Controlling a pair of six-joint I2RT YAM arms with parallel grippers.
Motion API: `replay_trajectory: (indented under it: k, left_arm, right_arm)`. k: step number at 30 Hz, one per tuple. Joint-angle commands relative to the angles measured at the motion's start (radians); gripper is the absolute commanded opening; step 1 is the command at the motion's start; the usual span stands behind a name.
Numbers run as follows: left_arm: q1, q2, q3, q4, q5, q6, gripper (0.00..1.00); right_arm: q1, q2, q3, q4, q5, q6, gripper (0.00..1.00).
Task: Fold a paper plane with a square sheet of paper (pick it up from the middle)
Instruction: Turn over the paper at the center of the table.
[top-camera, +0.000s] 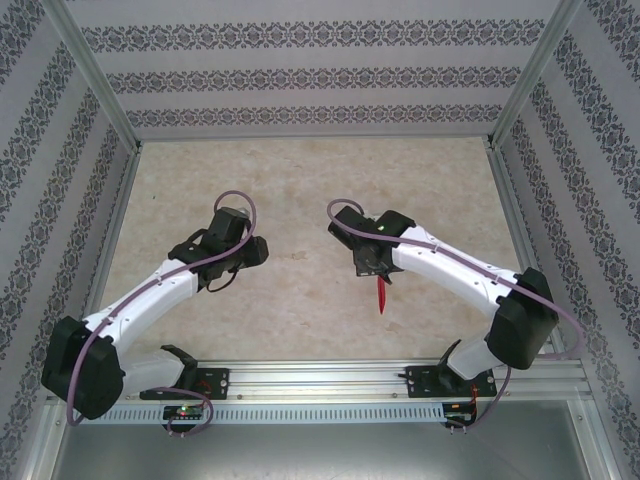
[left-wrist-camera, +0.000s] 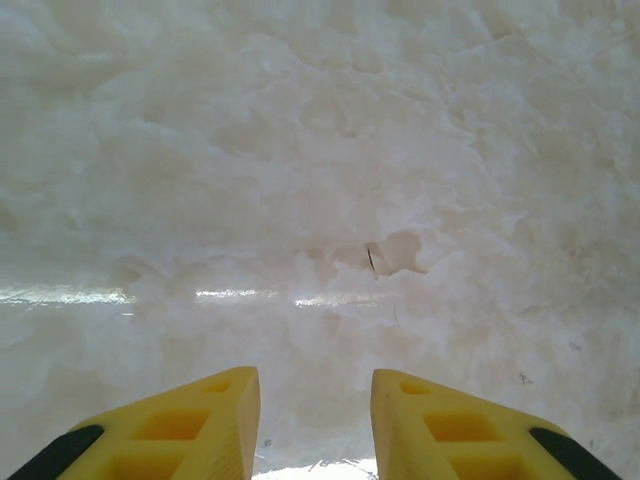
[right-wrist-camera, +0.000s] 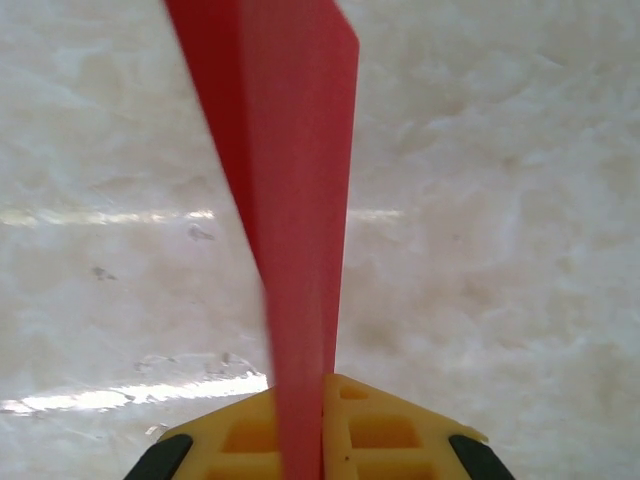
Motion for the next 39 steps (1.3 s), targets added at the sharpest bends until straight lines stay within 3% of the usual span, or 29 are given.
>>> replay_trajectory:
  k: [1, 7, 15, 31, 39]
  left_arm:
    - [-0.007, -0.035, -0.01, -0.033, -0.048, -0.012, 0.36]
    - [-0.006, -0.144, -0.061, -0.034, -0.144, -0.065, 0.4]
    - [-0.006, -0.175, -0.063, -0.062, -0.17, -0.059, 0.43]
    - [-0.005, -0.2, -0.076, -0.071, -0.192, -0.064, 0.5]
    - [-0.005, -0.228, -0.097, -0.071, -0.119, -0.064, 0.5]
  right_arm:
    - [0.029, 0.043, 0.053, -0.082, 0.082, 0.01, 0.09]
    - [0.095, 0.188, 0.149, -0.168, 0.154, 0.028, 0.09]
    - [0.145, 0.357, 0.222, -0.185, 0.159, 0.051, 0.08]
    - [0.18, 0.611, 0.341, -0.061, 0.025, 0.118, 0.11]
    - [0.184, 0.659, 0.351, -0.069, -0.064, 0.171, 0.11]
